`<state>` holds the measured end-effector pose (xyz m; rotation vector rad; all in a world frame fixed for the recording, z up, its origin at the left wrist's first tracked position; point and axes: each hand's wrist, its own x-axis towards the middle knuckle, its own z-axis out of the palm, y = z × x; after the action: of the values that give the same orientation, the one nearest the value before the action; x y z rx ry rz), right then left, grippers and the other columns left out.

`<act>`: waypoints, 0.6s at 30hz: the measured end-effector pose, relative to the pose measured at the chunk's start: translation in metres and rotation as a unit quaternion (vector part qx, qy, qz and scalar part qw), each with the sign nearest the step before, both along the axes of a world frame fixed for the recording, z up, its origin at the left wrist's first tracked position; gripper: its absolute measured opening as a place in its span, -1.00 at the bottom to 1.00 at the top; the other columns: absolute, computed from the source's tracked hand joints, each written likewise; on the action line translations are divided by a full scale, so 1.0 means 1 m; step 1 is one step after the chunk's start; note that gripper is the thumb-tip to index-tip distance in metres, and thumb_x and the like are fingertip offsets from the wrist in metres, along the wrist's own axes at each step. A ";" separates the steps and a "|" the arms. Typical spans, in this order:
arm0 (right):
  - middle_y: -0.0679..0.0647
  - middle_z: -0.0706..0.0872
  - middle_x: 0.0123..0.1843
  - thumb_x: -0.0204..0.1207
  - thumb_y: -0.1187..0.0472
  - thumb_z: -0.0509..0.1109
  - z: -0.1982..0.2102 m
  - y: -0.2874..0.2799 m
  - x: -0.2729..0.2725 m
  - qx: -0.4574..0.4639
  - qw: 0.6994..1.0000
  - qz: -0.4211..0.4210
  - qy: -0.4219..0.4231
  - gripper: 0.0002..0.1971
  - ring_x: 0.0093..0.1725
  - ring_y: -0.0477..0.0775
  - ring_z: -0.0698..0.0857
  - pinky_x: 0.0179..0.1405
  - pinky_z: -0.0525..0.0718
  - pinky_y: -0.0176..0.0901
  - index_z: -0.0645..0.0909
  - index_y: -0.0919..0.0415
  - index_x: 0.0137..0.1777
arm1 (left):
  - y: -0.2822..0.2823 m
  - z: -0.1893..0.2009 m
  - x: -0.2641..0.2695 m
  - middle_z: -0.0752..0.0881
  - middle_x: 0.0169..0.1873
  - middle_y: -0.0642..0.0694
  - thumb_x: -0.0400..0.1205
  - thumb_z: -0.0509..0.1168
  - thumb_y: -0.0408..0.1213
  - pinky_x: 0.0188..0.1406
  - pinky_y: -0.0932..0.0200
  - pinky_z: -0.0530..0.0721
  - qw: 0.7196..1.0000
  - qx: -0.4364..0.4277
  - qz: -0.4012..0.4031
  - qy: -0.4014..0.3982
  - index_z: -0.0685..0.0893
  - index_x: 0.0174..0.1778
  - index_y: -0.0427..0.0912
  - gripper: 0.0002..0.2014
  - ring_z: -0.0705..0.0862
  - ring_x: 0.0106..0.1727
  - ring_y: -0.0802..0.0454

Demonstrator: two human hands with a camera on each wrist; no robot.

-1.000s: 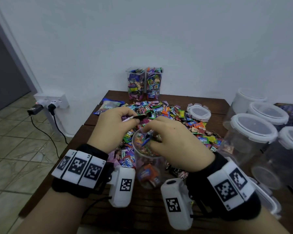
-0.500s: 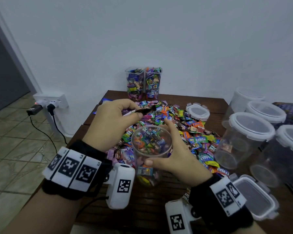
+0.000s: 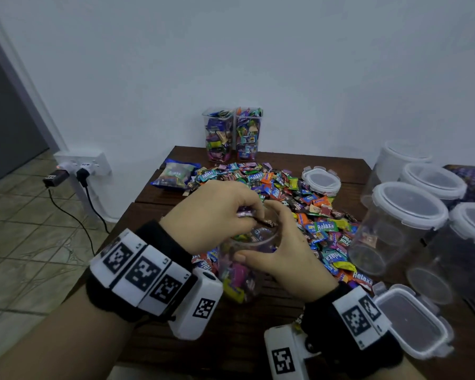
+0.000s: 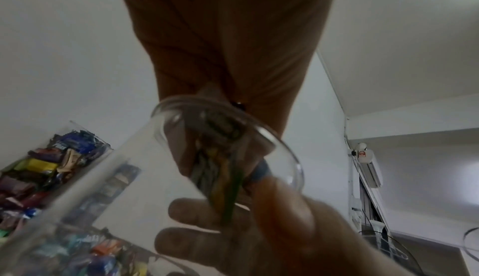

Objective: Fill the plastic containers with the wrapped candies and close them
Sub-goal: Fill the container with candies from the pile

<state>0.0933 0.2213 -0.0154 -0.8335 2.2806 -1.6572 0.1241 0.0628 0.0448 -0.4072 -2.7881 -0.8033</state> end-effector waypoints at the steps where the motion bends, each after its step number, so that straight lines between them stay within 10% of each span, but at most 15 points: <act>1: -0.26 0.53 0.26 0.23 0.18 0.67 0.000 0.000 0.000 -0.002 1.000 0.002 0.000 -0.14 0.25 -0.38 0.53 0.22 0.52 -0.40 0.26 -0.02 0.46 | 0.000 0.000 0.000 0.74 -0.05 0.04 0.46 0.42 -0.29 0.13 -0.01 0.59 1.000 -0.001 -0.004 0.000 0.78 -0.09 -0.01 -0.85 0.66 0.04 0.12; 5: -0.20 0.52 0.33 0.20 0.12 0.68 -0.001 0.000 0.000 -0.007 1.000 0.015 0.002 -0.14 0.32 -0.22 0.55 0.32 0.56 -0.13 0.26 -0.12 0.43 | 0.000 -0.001 -0.001 0.74 0.04 0.03 0.47 0.45 -0.31 0.20 -0.01 0.59 1.000 0.010 0.001 0.001 0.78 -0.06 0.03 -0.81 0.66 0.12 0.15; 11: -0.35 0.48 0.28 0.25 0.19 0.65 0.001 0.002 0.004 0.003 1.000 0.022 -0.001 -0.24 0.27 -0.48 0.47 0.16 0.44 -0.59 0.20 -0.38 0.18 | 0.000 -0.004 0.001 0.76 -0.03 0.07 0.49 0.42 -0.24 0.11 -0.01 0.66 0.995 0.100 0.013 -0.008 0.77 -0.13 0.08 -0.88 0.70 0.04 0.25; 18: -0.34 0.35 0.48 0.23 0.00 0.65 0.000 0.018 0.000 0.139 0.989 0.040 0.043 0.15 0.43 -0.33 0.36 0.40 0.37 -0.41 -0.13 -0.14 0.63 | -0.020 -0.018 0.009 0.75 -0.21 0.20 0.52 0.34 -0.19 -0.09 0.15 0.65 0.950 0.264 0.139 0.090 0.70 -0.21 0.27 -0.82 0.69 -0.15 0.23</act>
<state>0.0936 0.2393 -0.0151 -0.9288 2.4261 -1.2545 0.1331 0.0423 0.0271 0.0099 -2.2674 -1.3037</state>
